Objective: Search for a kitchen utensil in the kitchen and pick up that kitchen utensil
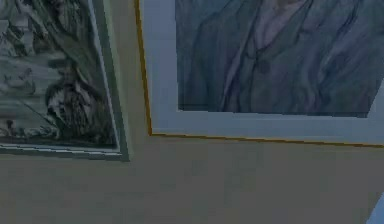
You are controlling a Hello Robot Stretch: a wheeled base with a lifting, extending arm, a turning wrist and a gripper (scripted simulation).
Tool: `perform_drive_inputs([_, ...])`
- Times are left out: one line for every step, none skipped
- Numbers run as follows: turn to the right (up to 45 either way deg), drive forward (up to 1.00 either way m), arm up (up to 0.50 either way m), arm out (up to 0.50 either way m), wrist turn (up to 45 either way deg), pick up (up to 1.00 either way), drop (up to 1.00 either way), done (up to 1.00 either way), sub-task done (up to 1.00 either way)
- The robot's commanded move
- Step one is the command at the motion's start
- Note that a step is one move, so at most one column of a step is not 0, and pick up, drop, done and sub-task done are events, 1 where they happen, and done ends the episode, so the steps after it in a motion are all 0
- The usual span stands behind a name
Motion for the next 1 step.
perform_drive_inputs([-45.0, 0.0, 0.0, 0.0, 0.0, 0.0, 0.0, 0.0, 0.0])
